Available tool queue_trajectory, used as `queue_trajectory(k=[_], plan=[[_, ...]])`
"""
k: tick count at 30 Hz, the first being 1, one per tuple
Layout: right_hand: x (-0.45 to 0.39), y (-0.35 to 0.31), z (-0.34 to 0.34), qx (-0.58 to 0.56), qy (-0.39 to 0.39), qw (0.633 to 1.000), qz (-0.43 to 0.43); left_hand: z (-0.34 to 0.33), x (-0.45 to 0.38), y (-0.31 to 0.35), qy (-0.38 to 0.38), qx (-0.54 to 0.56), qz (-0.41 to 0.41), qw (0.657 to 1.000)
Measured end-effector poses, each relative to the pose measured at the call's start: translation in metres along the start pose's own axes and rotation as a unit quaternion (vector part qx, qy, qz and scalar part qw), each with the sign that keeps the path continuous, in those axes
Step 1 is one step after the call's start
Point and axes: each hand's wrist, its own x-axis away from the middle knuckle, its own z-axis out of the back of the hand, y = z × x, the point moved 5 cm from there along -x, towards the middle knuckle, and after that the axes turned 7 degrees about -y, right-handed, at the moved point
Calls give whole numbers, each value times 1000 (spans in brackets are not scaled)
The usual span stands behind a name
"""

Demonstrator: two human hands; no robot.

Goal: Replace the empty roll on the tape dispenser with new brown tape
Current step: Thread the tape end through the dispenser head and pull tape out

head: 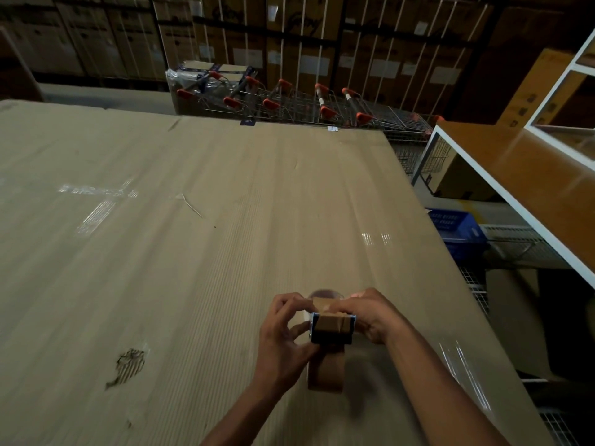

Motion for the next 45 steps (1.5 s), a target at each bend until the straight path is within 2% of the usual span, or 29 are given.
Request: queue_trajectory(k=[6, 13, 20, 23, 26, 28, 31, 35, 39, 43, 45], plan=[[0, 1, -2, -11, 2, 1000, 7, 1, -1, 3, 1, 28, -6, 1000], [-6, 8, 1, 35, 40, 999, 9, 0, -1, 3, -9, 61, -16, 998], [-14, 16, 8, 88, 115, 989, 34, -1, -1, 9, -12, 76, -7, 997], [-16, 14, 8, 121, 117, 984, 66, 0, -3, 10, -12, 98, 31, 995], [-14, 6, 5, 174, 85, 979, 65, 3, -6, 2, 11, 90, 91, 992], [-14, 9, 5, 167, 72, 982, 45, 7, -10, -6, 26, 77, 132, 988], [-13, 10, 7, 158, 65, 983, 69, 16, -18, -17, 34, 88, 195, 976], [-9, 8, 5, 182, 56, 976, 104, 32, -27, -32, 13, 79, 288, 954], [-10, 11, 1, 203, 55, 972, 102, 46, -40, -51, -16, 34, 370, 928], [-9, 9, -4, 236, 60, 963, 113, 52, -56, -65, -5, 24, 398, 917], [-10, 8, -6, 257, 63, 957, 118, 52, -62, -67, 4, -19, 398, 917]])
